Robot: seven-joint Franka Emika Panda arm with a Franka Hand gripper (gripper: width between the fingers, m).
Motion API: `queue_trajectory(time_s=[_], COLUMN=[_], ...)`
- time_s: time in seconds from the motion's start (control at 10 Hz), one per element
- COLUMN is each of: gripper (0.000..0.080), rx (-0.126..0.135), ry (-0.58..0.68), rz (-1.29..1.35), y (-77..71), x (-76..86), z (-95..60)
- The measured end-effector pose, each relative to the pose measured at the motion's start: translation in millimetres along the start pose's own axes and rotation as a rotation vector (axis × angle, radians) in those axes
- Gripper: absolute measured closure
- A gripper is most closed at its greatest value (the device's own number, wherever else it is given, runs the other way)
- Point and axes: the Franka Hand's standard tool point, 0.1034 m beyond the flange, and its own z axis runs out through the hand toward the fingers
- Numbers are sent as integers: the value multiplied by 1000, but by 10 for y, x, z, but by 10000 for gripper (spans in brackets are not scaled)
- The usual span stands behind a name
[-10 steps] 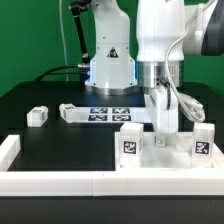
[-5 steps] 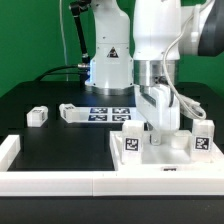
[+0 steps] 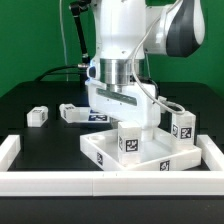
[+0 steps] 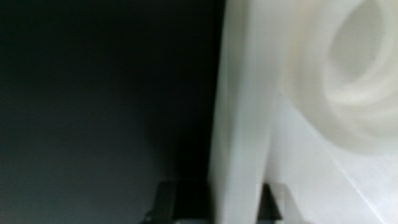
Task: Assemble square table
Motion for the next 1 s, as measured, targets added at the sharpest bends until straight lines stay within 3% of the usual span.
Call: queue_trajectory(time_s=[0.3,0.5,0.8,1.0], gripper=[739,739,739,739], rx=[-3,-3,-20,-17], ry=[11,29,55,58], rz=[-200,-485,-774,-979], y=[4,-4,175,177], x=[66,307,555,646], z=[-13,-61,-51,-55])
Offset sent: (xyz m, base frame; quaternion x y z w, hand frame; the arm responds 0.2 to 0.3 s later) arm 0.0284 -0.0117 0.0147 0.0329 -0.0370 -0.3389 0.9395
